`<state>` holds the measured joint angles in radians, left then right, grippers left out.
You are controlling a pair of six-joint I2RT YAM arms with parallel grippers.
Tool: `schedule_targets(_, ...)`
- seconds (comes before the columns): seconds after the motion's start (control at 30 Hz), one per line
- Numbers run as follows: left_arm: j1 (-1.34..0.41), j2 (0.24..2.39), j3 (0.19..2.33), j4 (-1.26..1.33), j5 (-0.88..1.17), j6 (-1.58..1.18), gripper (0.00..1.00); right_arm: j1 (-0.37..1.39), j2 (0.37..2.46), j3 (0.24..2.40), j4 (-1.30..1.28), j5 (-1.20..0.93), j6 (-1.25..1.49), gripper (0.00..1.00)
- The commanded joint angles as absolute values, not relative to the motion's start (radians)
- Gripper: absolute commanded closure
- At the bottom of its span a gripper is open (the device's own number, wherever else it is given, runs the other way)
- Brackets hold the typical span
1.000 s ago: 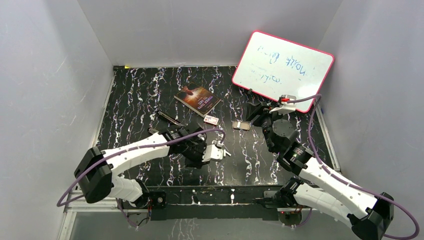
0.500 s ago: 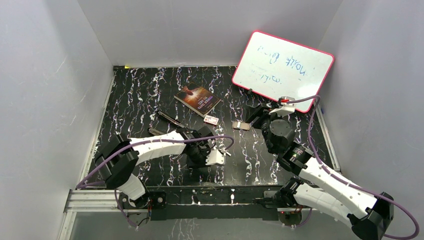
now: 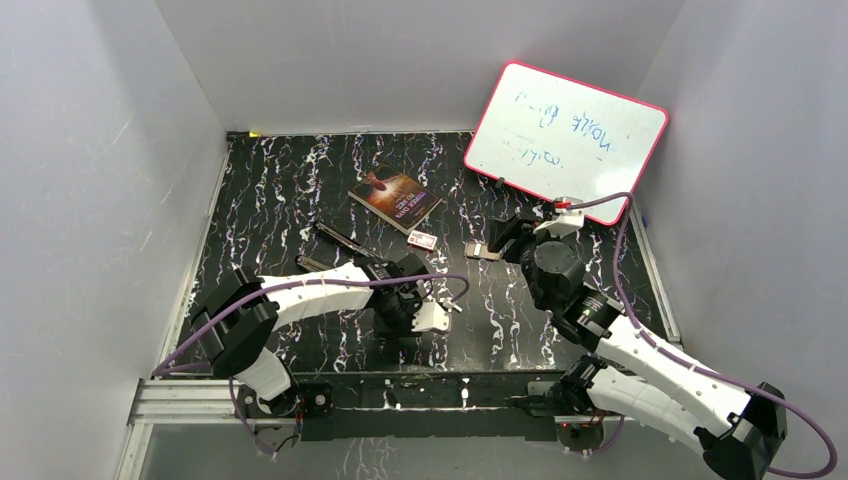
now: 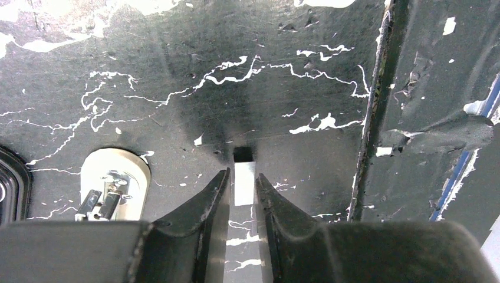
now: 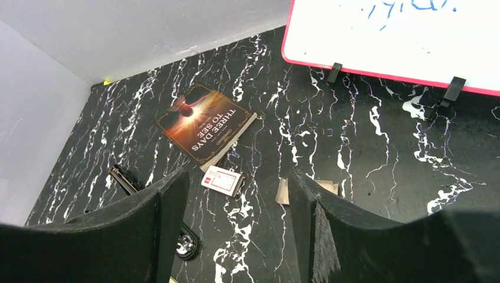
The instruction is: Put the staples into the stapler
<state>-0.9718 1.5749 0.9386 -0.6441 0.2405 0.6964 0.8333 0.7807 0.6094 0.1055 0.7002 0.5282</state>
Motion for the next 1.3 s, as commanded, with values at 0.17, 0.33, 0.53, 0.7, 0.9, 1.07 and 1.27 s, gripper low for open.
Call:
schedule_targets(0.17, -0.977, 1.507, 0.958, -0.634, 0.251, 0.688, 0.75, 0.833, 0.776, 0.601, 0.116, 0.686, 0.534, 0.3)
schedule_targets(0.33, -0.969, 1.433, 0.976, -0.579, 0.253, 0.628, 0.69, 0.833, 0.797, 0.607, 0.05, 0.59, 0.497, 0.29)
schedule_targets(0.53, -0.859, 1.275, 0.968, -0.388, 0.399, 0.428, 0.59, 0.833, 0.914, 0.618, -0.043, 0.391, 0.469, 0.29)
schedule_targets(0.7, -0.752, 1.202, 0.949, -0.253, 0.334, 0.235, 0.57, 0.834, 1.077, 0.68, -0.196, 0.288, 0.503, 0.31)
schedule_targets(0.9, -0.704, 1.151, 0.912, -0.178, 0.274, 0.199, 0.54, 0.841, 1.239, 0.698, -0.248, 0.133, 0.516, 0.36)
schedule_targets(1.07, -0.699, 1.139, 0.893, -0.172, 0.256, 0.189, 0.54, 0.866, 1.311, 0.701, -0.26, 0.115, 0.483, 0.37)
schedule_targets(1.27, -0.699, 1.151, 0.892, -0.186, 0.237, 0.2, 0.54, 0.886, 1.38, 0.723, -0.262, 0.076, 0.389, 0.37)
